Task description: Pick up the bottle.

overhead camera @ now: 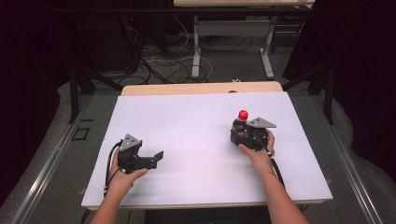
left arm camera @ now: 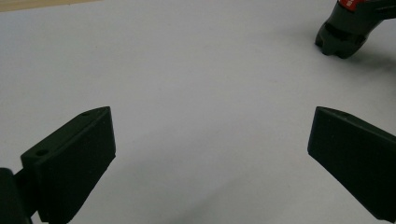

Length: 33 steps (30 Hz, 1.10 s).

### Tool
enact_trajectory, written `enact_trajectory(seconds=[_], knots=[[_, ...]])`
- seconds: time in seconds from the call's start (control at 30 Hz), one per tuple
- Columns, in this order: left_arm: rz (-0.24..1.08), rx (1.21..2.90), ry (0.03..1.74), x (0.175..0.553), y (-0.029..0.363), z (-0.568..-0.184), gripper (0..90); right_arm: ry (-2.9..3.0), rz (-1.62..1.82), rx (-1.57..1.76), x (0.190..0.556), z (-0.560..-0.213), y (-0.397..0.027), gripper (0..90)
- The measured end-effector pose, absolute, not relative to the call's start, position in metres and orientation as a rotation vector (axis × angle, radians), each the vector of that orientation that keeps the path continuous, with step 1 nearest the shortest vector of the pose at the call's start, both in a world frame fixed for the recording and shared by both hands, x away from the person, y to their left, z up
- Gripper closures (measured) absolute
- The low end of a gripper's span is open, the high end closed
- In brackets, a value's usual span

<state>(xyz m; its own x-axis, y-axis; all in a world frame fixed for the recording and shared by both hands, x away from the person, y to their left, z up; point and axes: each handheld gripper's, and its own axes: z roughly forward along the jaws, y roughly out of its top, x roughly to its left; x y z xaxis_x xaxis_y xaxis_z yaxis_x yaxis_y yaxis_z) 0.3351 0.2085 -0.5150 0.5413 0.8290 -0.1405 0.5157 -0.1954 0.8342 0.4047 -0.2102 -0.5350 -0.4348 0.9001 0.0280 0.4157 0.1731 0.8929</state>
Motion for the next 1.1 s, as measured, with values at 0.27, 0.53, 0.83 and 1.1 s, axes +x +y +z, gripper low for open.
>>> enact_trajectory(seconds=[0.27, 0.53, 0.83, 1.1], knots=[[0.425, 1.858, 1.107, 0.335, 0.208, -0.515, 1.1, 1.971, 1.239, 1.198, 0.394, -0.528, -0.204, 28.7], [0.424, 1.853, 1.097, 0.334, 0.207, -0.513, 1.3, 2.055, 1.309, 1.128, 0.370, -0.511, -0.181, 28.8], [0.431, 1.866, 1.056, 0.331, 0.206, -0.505, 3.3, 2.139, 1.350, 0.948, 0.334, -0.493, -0.150, 28.8], [0.364, 1.817, 0.981, 0.321, 0.200, -0.479, 6.0, 2.199, 1.388, 0.845, 0.309, -0.489, -0.133, 28.9]])
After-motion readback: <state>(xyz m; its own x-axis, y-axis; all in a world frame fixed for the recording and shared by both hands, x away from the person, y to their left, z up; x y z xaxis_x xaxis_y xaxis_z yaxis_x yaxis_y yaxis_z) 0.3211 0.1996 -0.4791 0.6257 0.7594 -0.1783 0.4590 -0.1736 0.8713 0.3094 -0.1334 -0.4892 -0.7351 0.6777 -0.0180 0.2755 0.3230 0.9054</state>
